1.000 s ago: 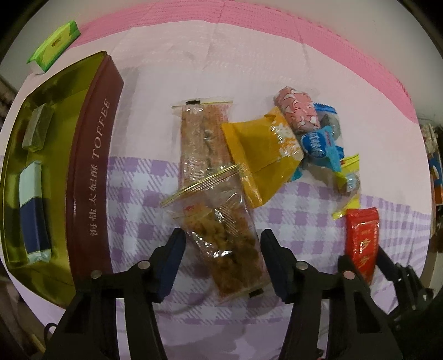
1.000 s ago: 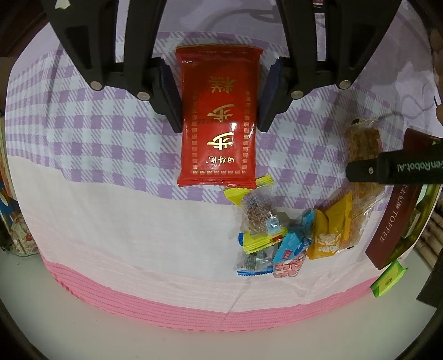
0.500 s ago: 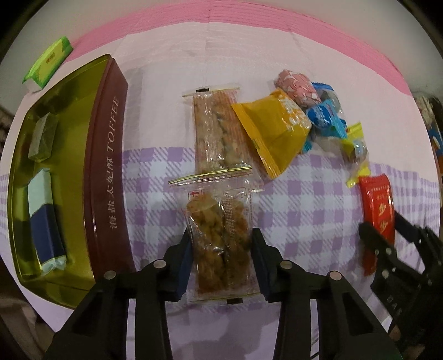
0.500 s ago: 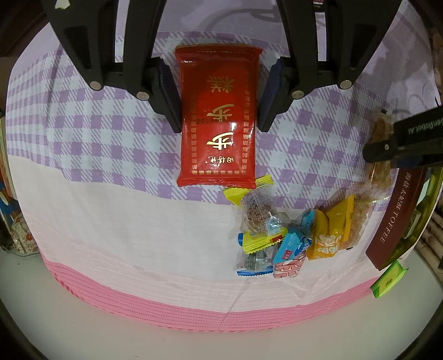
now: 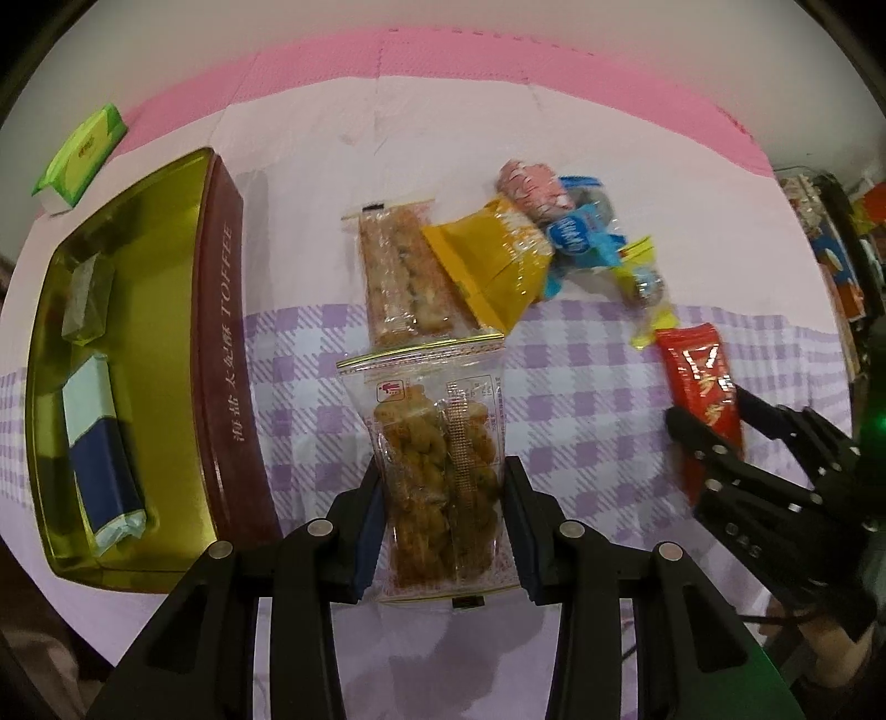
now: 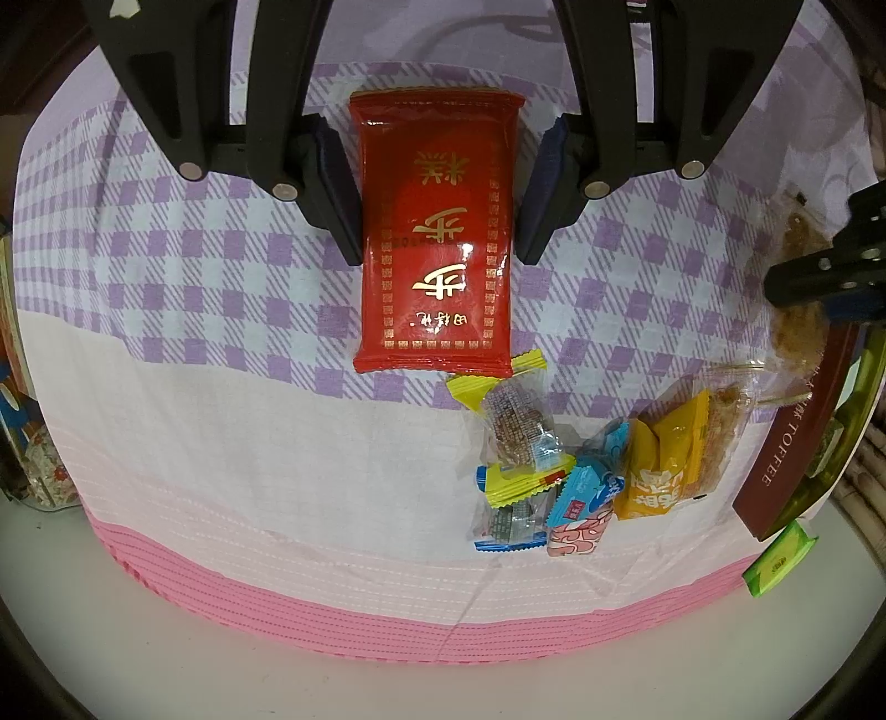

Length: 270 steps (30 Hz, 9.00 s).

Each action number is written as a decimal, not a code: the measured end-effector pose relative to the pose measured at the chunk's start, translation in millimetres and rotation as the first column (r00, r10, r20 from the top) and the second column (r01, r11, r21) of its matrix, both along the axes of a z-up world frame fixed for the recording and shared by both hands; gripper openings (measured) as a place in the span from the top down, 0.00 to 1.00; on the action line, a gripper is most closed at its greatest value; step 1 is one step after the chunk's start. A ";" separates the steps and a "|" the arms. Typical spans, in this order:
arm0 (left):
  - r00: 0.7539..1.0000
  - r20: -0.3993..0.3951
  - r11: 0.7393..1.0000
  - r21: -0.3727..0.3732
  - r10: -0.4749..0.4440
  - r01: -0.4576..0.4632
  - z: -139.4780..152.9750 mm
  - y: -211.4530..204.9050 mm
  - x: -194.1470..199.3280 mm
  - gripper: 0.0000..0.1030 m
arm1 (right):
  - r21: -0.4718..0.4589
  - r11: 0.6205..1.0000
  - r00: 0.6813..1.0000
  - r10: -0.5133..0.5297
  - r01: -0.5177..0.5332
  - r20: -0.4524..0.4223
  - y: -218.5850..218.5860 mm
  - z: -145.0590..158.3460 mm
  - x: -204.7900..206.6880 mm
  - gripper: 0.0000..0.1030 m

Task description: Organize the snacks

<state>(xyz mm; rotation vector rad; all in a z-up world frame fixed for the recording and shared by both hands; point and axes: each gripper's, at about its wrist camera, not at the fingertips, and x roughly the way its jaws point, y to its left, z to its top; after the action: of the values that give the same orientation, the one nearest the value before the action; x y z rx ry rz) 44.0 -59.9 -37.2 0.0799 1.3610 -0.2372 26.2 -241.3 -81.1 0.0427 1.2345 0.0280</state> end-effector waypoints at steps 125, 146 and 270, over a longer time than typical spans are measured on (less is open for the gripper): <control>0.816 0.325 0.863 0.000 0.478 -0.505 60.6 267.9 -19.7 0.31 | 0.111 0.970 0.969 0.198 -0.215 0.146 161.3 104.7 4.5 0.59; 0.691 0.304 0.722 0.014 0.655 -0.691 48.5 326.1 -47.5 0.30 | 0.227 0.895 0.922 0.386 -0.385 0.041 327.7 69.7 43.1 0.59; 0.985 0.170 0.991 0.135 -0.010 -0.013 8.5 -2.9 61.4 0.25 | 0.129 0.991 0.994 -0.051 0.039 0.093 -26.7 19.7 -0.7 0.71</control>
<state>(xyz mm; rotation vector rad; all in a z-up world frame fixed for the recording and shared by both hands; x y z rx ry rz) 105.4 -62.8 -28.6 0.2089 1.2055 -0.1331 25.5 -268.0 -61.4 0.1782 1.1344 0.0690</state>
